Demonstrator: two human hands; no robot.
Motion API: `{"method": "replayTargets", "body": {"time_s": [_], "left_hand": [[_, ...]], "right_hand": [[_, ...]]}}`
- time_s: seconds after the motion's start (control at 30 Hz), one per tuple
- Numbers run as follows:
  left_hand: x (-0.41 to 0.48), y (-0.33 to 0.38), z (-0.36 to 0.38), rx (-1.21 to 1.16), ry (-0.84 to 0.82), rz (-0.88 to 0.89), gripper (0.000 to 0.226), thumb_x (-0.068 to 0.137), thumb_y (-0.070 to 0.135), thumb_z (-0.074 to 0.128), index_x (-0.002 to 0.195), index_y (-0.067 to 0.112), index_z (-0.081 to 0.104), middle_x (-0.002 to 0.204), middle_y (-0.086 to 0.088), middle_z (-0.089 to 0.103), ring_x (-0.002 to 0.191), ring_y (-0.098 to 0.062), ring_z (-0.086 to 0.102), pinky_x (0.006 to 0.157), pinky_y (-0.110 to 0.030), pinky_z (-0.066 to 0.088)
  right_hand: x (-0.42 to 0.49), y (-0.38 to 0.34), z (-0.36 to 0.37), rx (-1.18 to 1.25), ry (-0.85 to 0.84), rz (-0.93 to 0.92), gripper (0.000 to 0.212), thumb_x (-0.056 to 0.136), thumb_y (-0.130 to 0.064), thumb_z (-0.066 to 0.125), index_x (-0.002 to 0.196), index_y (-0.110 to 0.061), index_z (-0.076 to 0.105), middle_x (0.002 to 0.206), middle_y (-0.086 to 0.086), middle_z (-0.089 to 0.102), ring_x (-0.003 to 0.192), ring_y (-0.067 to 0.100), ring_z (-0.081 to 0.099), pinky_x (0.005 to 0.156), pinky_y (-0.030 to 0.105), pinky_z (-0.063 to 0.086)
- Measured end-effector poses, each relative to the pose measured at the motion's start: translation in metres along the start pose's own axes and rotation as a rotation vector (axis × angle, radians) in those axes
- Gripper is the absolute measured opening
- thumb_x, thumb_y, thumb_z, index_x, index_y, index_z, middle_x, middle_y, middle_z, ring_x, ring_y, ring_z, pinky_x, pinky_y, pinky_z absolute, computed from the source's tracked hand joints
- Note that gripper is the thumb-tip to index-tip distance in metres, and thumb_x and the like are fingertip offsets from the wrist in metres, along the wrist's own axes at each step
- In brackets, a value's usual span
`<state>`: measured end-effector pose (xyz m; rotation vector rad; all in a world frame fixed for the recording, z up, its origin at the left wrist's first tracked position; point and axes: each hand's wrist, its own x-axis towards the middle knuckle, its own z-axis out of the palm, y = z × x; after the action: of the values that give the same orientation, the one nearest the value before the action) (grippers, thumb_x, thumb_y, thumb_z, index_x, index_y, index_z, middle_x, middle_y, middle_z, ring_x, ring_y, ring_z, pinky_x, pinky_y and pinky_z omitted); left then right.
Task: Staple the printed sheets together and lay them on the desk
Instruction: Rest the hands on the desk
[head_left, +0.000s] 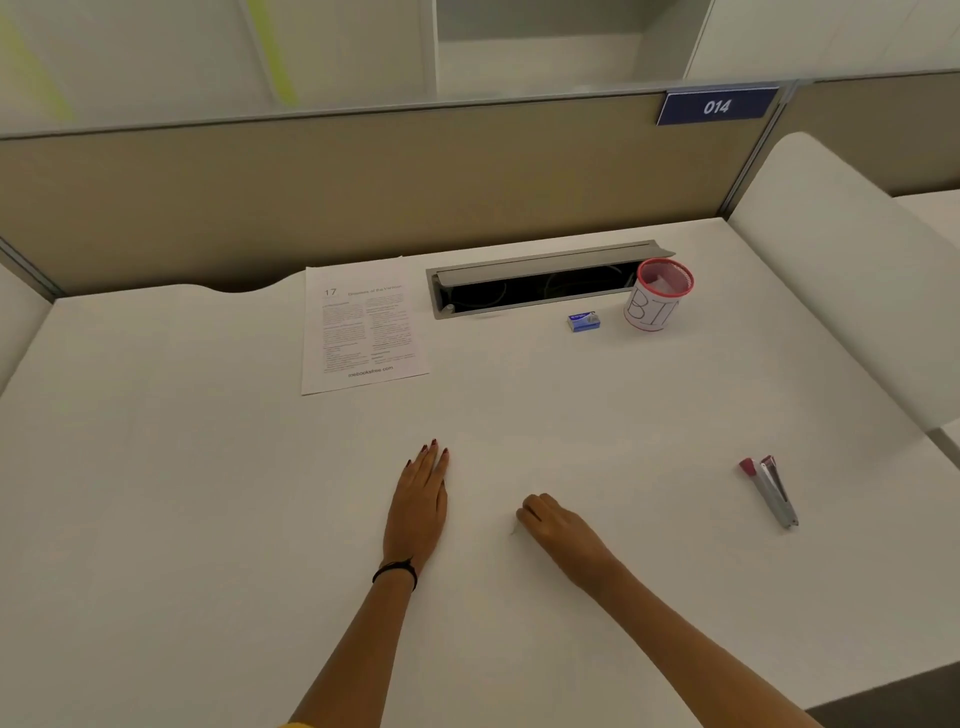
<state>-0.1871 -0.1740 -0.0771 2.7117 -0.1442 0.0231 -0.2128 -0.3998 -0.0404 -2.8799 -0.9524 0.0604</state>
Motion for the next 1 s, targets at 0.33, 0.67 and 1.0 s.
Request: {"method": "replayTargets", "body": {"time_s": [0.33,0.67,1.0], "left_hand": [[0.039,0.004,0.006,-0.001,0.044,0.004,0.059,0.09,0.031,0.006,0.143,0.014,0.022,0.152,-0.001,0.02,0.141,-0.014,0.017,0.116,-0.027,0.007],[0.054,0.006,0.003,-0.03,0.052,-0.008,0.048,0.095,0.02,0.02,0.142,0.013,0.027,0.151,-0.002,0.025,0.14,-0.015,0.022,0.116,-0.032,0.013],[0.052,0.008,0.001,-0.028,0.057,-0.002,0.047,0.096,0.008,0.034,0.142,0.012,0.025,0.152,-0.003,0.024,0.14,-0.014,0.019,0.116,-0.03,0.011]], "right_hand": [[0.004,0.033,-0.002,0.536,0.114,0.143,0.017,0.093,-0.012,0.049,0.101,-0.012,0.064,0.103,-0.001,0.062,0.094,0.008,0.058,0.082,0.017,0.045],[-0.009,0.016,0.017,0.352,-0.168,-0.303,0.043,0.101,-0.032,0.024,0.144,-0.034,0.025,0.152,-0.017,0.018,0.137,-0.007,0.014,0.111,0.007,0.008],[-0.021,0.024,0.015,0.282,-0.044,-0.228,0.028,0.098,-0.021,0.036,0.119,-0.01,0.051,0.114,0.0,0.051,0.099,0.011,0.052,0.072,0.014,0.046]]}}
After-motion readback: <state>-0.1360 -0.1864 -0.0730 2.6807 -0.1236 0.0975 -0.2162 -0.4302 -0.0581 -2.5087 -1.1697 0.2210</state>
